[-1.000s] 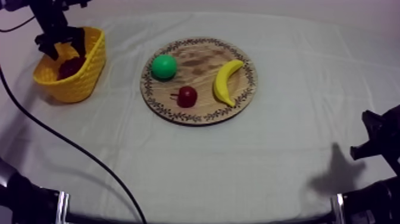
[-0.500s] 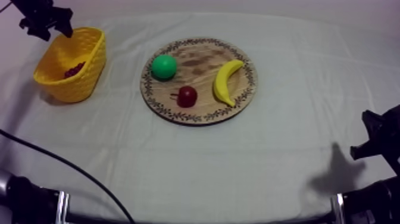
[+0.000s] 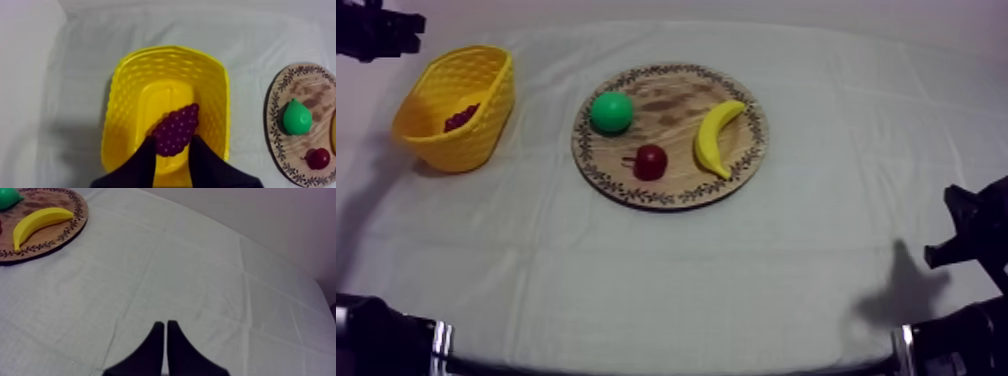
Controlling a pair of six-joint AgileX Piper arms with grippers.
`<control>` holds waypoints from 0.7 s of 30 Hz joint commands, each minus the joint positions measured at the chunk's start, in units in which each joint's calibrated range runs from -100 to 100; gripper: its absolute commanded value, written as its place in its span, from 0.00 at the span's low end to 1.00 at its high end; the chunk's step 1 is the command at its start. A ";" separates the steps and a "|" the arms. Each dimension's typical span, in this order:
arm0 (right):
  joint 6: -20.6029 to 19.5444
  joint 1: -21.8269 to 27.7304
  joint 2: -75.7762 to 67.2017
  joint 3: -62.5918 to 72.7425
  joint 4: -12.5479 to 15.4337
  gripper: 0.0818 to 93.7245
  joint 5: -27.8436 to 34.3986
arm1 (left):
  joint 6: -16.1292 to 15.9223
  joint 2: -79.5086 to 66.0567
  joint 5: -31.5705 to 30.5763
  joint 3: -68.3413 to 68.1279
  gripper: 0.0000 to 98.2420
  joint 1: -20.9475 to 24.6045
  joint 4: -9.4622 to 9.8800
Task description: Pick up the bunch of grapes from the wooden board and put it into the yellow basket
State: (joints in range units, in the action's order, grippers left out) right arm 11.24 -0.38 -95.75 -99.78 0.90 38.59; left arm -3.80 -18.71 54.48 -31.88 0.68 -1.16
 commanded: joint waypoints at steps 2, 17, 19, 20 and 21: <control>0.00 0.00 0.00 0.00 0.01 0.00 -0.04 | 0.27 -11.30 -9.86 -12.75 0.22 0.31 0.28; 0.01 0.00 0.00 0.00 0.01 0.00 -0.04 | 4.29 -44.74 -21.60 -41.73 0.02 -0.34 1.59; -0.01 0.00 0.00 0.00 0.01 0.00 -0.04 | 4.67 -48.41 -21.94 -45.65 0.01 -0.46 1.92; 0.00 0.00 0.00 0.00 0.01 0.00 -0.04 | 4.99 -50.18 -22.29 -47.67 0.01 -0.51 2.08; 0.01 0.00 0.00 0.00 0.01 0.00 -0.04 | 5.35 -51.89 -22.74 -49.65 0.01 -0.55 2.20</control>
State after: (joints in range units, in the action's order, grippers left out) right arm 11.26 -0.38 -95.75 -99.78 0.90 38.51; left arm 1.16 -65.18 32.13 -76.13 0.14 1.03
